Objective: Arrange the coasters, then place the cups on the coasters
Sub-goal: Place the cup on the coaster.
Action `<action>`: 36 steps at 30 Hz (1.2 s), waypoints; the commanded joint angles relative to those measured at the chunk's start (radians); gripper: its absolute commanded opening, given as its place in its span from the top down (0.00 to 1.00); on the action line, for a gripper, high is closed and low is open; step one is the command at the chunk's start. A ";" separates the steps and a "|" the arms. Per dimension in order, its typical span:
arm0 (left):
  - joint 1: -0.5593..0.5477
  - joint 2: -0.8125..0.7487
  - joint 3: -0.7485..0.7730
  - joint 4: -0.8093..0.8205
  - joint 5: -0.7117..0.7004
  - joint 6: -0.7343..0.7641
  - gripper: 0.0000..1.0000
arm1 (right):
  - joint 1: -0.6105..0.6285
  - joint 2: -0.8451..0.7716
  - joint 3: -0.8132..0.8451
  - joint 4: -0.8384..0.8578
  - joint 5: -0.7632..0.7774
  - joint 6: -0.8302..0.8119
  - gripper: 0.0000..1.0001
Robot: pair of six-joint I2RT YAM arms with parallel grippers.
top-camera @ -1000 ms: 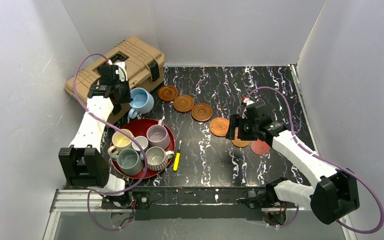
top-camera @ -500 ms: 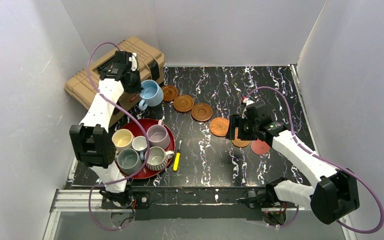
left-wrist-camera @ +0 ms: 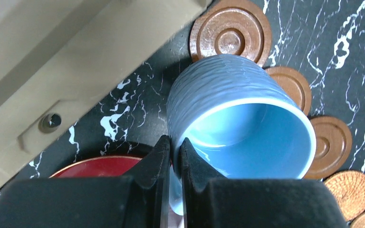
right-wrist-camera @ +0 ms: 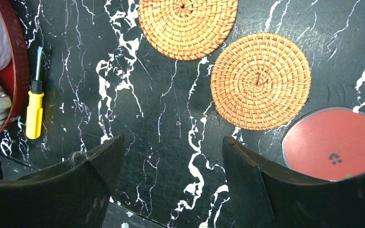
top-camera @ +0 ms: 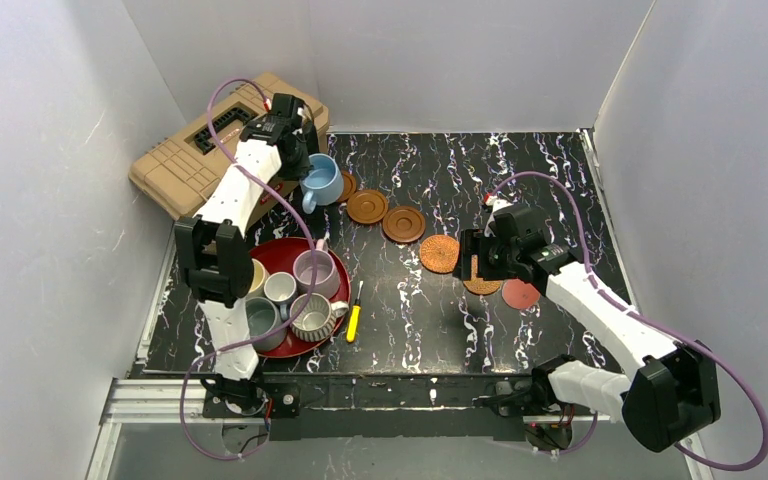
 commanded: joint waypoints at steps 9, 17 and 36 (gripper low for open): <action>-0.030 0.103 0.198 0.014 -0.126 -0.122 1.00 | 0.005 -0.063 0.002 0.012 -0.022 -0.025 0.17; -0.031 0.182 0.289 -0.007 -0.114 -0.122 1.00 | 0.005 -0.061 -0.012 0.014 -0.029 -0.028 0.17; -0.031 0.314 0.414 -0.036 -0.129 -0.115 1.00 | 0.004 -0.061 -0.020 0.014 -0.033 -0.032 0.17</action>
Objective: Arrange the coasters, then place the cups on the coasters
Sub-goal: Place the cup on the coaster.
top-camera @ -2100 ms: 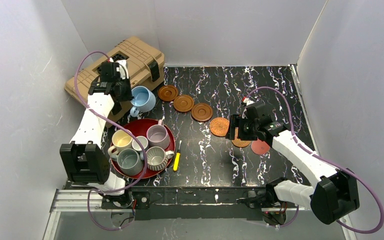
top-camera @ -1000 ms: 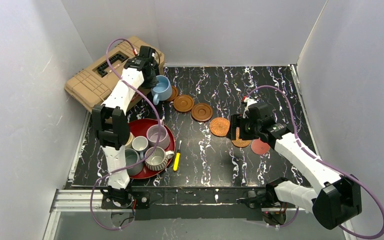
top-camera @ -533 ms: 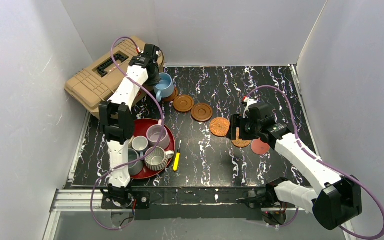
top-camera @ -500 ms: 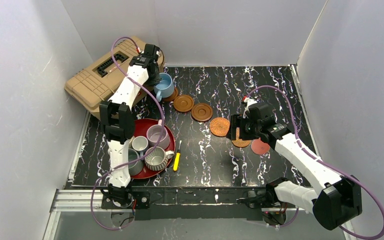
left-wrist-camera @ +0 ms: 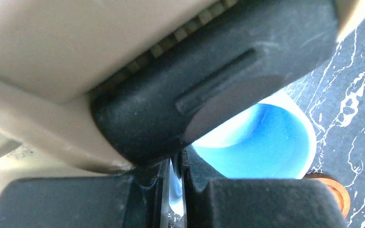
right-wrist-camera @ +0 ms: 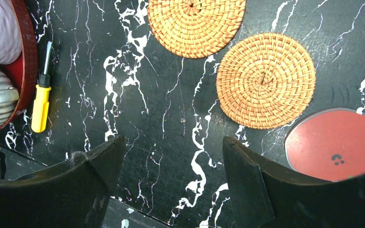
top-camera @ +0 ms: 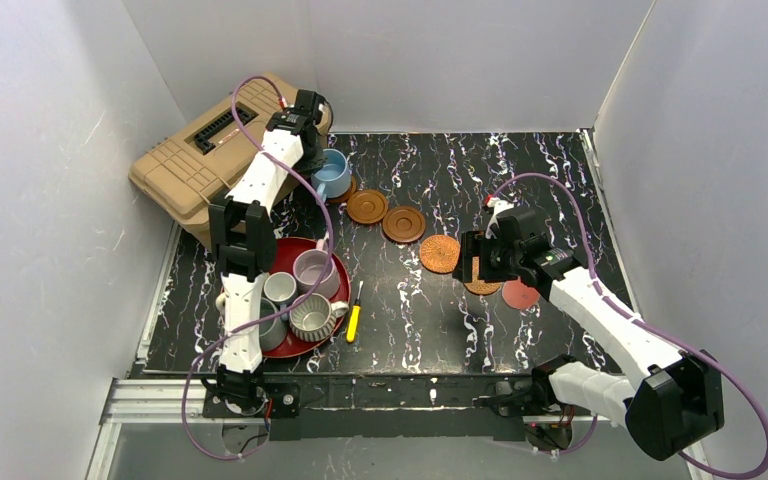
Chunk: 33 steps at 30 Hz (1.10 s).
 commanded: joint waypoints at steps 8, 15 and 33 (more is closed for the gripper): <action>-0.002 0.013 0.104 0.033 -0.038 -0.018 1.00 | 0.005 -0.011 -0.006 0.013 -0.011 -0.019 0.16; -0.002 0.038 0.114 0.045 -0.035 -0.015 1.00 | 0.004 -0.006 -0.011 0.017 -0.010 -0.021 0.16; -0.002 -0.088 0.063 0.175 0.142 0.185 1.00 | 0.004 -0.002 -0.012 0.022 -0.009 -0.014 0.16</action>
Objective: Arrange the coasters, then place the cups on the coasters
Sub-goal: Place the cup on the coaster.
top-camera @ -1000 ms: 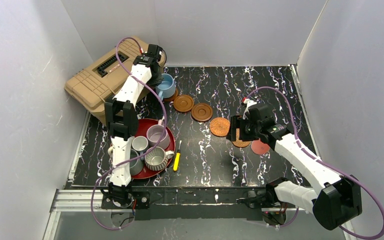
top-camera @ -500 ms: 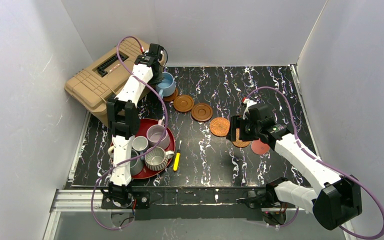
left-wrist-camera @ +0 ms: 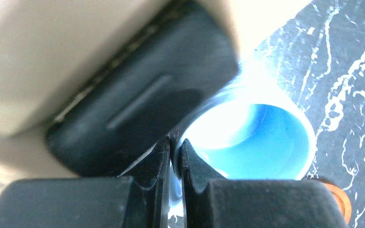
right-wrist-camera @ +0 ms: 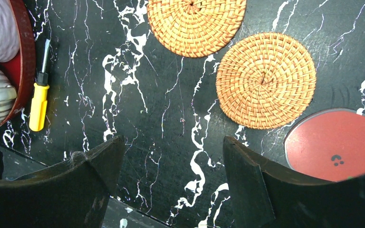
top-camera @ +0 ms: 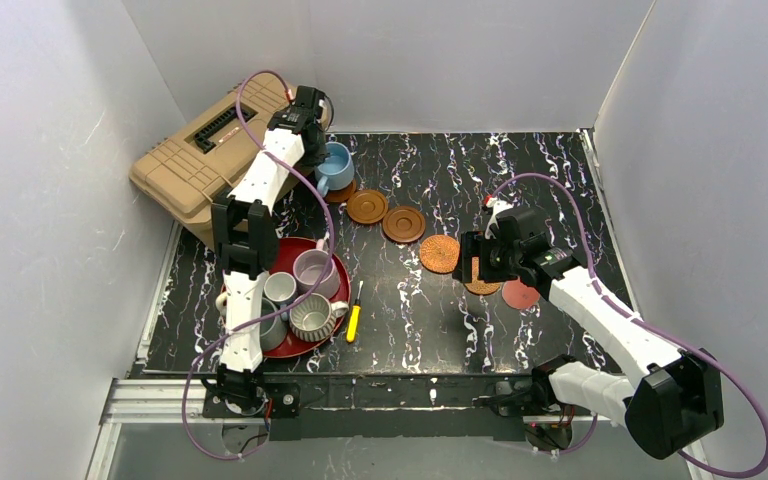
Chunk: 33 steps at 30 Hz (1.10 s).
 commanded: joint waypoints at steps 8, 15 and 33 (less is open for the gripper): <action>0.004 -0.178 -0.041 0.118 0.184 0.304 1.00 | 0.005 -0.012 -0.020 0.016 -0.008 0.000 0.16; 0.003 -0.167 -0.010 0.062 0.223 0.486 1.00 | 0.004 -0.012 -0.023 0.021 -0.012 0.010 0.16; 0.022 -0.049 0.120 0.004 0.293 0.578 1.00 | 0.004 -0.009 -0.027 0.018 -0.018 0.016 0.16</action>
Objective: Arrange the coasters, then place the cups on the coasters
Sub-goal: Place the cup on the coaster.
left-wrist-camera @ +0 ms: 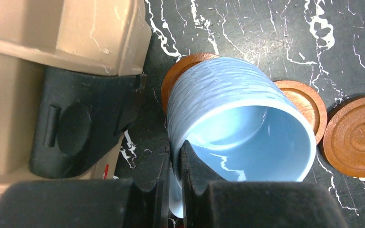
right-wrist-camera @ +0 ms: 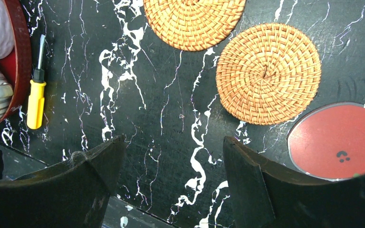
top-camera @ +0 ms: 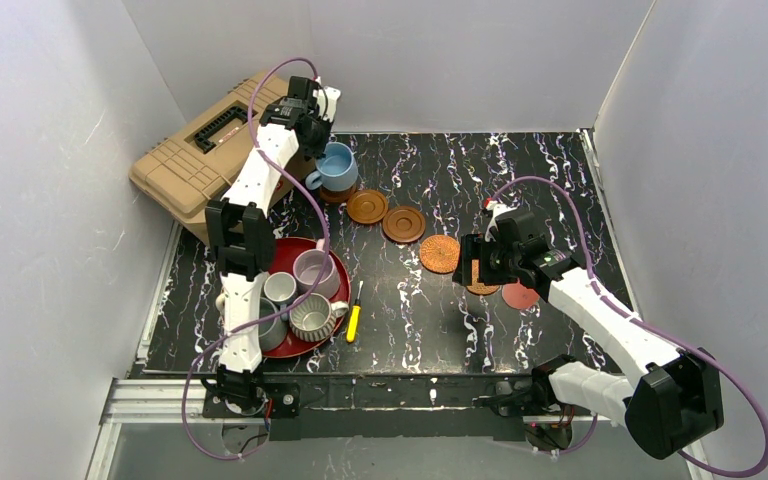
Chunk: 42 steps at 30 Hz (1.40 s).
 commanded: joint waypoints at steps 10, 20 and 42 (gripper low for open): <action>0.015 0.021 0.099 -0.005 0.039 0.134 1.00 | 0.004 0.000 -0.008 0.021 -0.017 0.007 0.16; 0.023 0.049 0.104 0.030 0.035 0.141 1.00 | 0.004 0.005 -0.009 0.023 -0.021 0.012 0.16; 0.040 0.095 0.119 0.085 0.045 0.166 1.00 | 0.004 0.013 -0.008 0.022 -0.030 0.024 0.16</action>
